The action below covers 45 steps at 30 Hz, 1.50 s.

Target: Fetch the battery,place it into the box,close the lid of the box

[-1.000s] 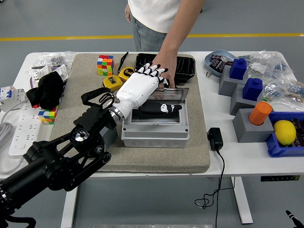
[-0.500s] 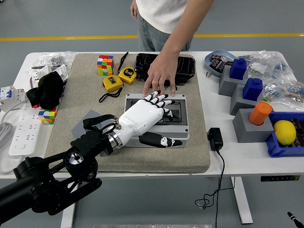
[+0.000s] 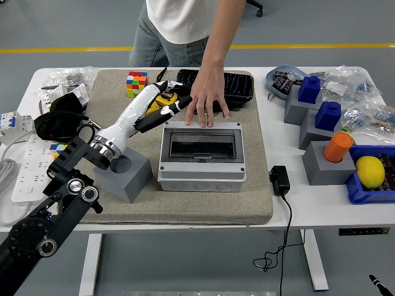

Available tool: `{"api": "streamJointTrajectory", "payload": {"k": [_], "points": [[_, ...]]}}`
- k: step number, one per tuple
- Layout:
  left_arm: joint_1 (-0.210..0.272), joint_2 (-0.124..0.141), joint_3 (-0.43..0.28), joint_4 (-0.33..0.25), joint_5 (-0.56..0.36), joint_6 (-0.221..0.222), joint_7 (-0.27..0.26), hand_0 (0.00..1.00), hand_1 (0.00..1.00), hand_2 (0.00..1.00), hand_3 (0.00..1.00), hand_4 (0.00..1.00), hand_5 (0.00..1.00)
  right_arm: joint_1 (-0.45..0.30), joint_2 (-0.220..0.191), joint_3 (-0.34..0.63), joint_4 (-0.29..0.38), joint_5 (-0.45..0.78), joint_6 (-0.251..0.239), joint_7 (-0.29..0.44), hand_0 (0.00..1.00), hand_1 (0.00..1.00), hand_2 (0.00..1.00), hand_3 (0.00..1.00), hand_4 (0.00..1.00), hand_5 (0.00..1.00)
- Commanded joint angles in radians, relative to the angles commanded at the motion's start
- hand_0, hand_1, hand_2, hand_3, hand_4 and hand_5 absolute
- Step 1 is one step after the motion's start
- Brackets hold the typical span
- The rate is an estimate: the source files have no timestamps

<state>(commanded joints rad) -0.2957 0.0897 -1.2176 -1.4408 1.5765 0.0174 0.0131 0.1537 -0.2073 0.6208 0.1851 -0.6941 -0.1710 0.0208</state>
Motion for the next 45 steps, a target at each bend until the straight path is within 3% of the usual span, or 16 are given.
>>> {"api": "streamJointTrajectory", "payload": {"k": [7,11,14,15,17,19,23,25,27,32,35,38,39,45], "points": [[0.117,-0.028,-0.215,-0.015,-0.292,-0.002,-0.001,0.78,0.837,0.796,0.746,0.998,0.998,-0.002,0.001,0.02,0.0,-0.014,0.0,0.003,0.847,0.818,0.781,0.781,0.998,0.998],[0.163,-0.032,-0.309,-0.039,-0.452,0.044,-0.03,0.81,0.882,0.854,0.782,0.998,0.998,-0.003,0.001,0.026,-0.001,-0.016,-0.004,0.005,0.848,0.819,0.781,0.781,0.998,0.998],[0.195,-0.052,-0.398,-0.078,-0.363,0.108,-0.055,0.81,0.882,0.854,0.782,0.998,0.998,-0.004,0.004,0.033,-0.001,-0.022,-0.006,0.003,0.848,0.819,0.781,0.781,0.998,0.998],[0.201,-0.057,-0.419,-0.085,-0.324,0.124,-0.063,0.797,0.875,0.851,0.785,0.998,0.872,-0.004,0.004,0.033,-0.001,-0.023,-0.006,0.003,0.848,0.819,0.781,0.782,0.998,0.998],[0.218,-0.065,-0.462,-0.095,-0.24,0.165,-0.098,0.797,0.875,0.851,0.785,0.998,0.872,-0.004,0.006,0.032,-0.001,-0.024,-0.008,0.001,0.848,0.819,0.781,0.782,0.998,0.998],[0.23,-0.066,-0.48,-0.092,-0.156,0.203,-0.146,0.797,0.875,0.851,0.785,0.998,0.872,-0.004,0.008,0.03,-0.002,-0.025,-0.01,-0.001,0.848,0.819,0.781,0.782,0.998,0.998],[0.251,-0.066,-0.487,-0.072,0.005,0.326,-0.266,0.782,0.855,0.821,0.771,0.998,0.872,-0.004,0.009,0.025,0.0,-0.031,-0.013,-0.002,0.848,0.822,0.782,0.782,0.998,0.998],[0.263,-0.069,-0.484,-0.07,0.047,0.351,-0.284,0.782,0.855,0.821,0.771,0.998,0.872,-0.004,0.007,0.023,0.0,-0.034,-0.014,0.0,0.848,0.822,0.782,0.782,0.998,0.998],[0.272,-0.068,-0.475,-0.056,0.003,0.294,-0.244,0.792,0.858,0.822,0.757,0.998,0.93,-0.002,0.005,0.019,0.0,-0.034,-0.013,0.001,0.848,0.823,0.782,0.782,0.998,0.998],[0.284,-0.06,-0.438,-0.011,-0.179,0.096,-0.107,0.792,0.858,0.822,0.757,0.998,0.93,0.002,0.005,0.011,0.003,-0.035,-0.011,0.0,0.848,0.823,0.782,0.782,0.998,0.998],[0.282,-0.059,-0.425,0.004,-0.292,0.023,-0.077,0.796,0.835,0.798,0.751,0.998,0.97,0.001,0.006,0.008,0.005,-0.036,-0.01,0.0,0.844,0.821,0.783,0.782,0.998,0.998],[0.279,-0.061,-0.425,0.004,-0.351,0.018,-0.075,0.796,0.835,0.798,0.751,0.998,0.97,-0.002,0.006,0.007,0.004,-0.033,-0.009,0.002,0.844,0.821,0.783,0.782,0.998,0.998],[0.278,-0.06,-0.425,0.003,-0.357,0.021,-0.077,0.758,0.79,0.757,0.723,0.998,0.961,-0.004,0.006,0.005,0.003,-0.031,-0.01,0.002,0.845,0.821,0.782,0.782,0.998,0.998],[0.283,-0.064,-0.442,0.005,-0.37,0.034,-0.08,0.733,0.768,0.732,0.709,0.998,0.936,-0.019,0.01,0.014,-0.001,-0.03,-0.007,-0.004,0.851,0.818,0.776,0.782,0.998,0.998]]}}
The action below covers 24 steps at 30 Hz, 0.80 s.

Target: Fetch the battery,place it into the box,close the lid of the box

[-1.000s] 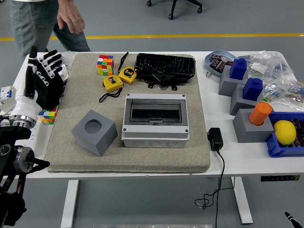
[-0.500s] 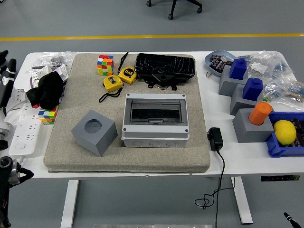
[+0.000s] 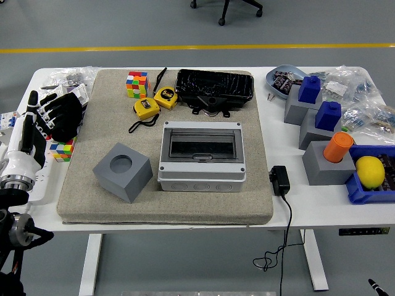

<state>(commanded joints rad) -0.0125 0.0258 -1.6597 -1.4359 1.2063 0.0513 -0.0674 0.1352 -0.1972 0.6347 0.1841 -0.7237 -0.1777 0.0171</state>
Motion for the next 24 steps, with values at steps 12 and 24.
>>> {"api": "streamJointTrajectory", "payload": {"k": [12,24], "points": [[0.0,-0.003,0.025,-0.002,-0.051,-0.005,0.013,0.724,0.759,0.725,0.702,0.998,0.916,0.0,0.005,0.033,0.019,0.009,-0.014,-0.033,0.811,0.771,0.751,0.774,0.998,0.998],[-0.007,-0.001,0.053,-0.013,-0.011,0.026,0.007,0.724,0.755,0.718,0.696,0.998,0.901,-0.004,0.01,0.015,0.014,0.077,-0.049,-0.018,0.793,0.741,0.739,0.761,0.998,0.998]]}}
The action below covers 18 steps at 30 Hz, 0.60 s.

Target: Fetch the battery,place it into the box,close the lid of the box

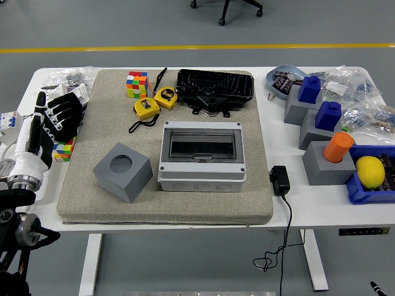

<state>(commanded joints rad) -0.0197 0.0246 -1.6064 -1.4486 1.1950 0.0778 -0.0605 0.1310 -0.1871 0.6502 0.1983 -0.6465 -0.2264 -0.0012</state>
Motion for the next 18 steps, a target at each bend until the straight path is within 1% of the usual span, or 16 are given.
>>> {"api": "streamJointTrajectory", "payload": {"k": [5,18], "points": [[-0.002,0.001,0.005,-0.002,0.02,0.01,-0.003,0.724,0.755,0.718,0.696,0.998,0.901,0.002,-0.003,0.0,0.002,-0.007,0.001,-0.004,0.793,0.741,0.739,0.761,0.998,0.998],[-0.001,0.002,0.009,-0.009,0.049,0.011,0.002,0.722,0.75,0.715,0.694,0.998,0.892,0.006,-0.006,0.002,0.006,-0.02,0.004,-0.011,0.782,0.73,0.737,0.76,0.998,0.998]]}}
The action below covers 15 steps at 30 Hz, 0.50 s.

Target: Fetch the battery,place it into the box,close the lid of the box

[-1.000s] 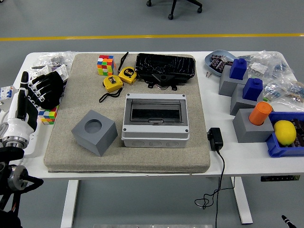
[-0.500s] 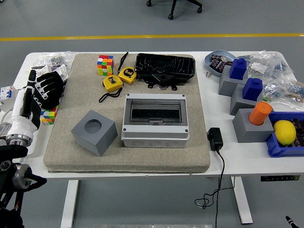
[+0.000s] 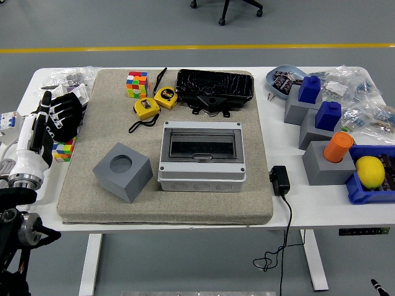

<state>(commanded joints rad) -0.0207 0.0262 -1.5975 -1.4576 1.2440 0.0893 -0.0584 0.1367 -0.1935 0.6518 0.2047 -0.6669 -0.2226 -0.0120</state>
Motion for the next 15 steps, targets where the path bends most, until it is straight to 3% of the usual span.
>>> {"api": "streamJointTrajectory", "payload": {"k": [15], "points": [[-0.002,0.003,0.007,0.0,-0.004,0.007,-0.007,0.719,0.745,0.709,0.689,0.998,0.883,0.0,-0.003,-0.004,0.003,-0.017,0.002,-0.012,0.785,0.726,0.735,0.757,0.998,0.998]]}}
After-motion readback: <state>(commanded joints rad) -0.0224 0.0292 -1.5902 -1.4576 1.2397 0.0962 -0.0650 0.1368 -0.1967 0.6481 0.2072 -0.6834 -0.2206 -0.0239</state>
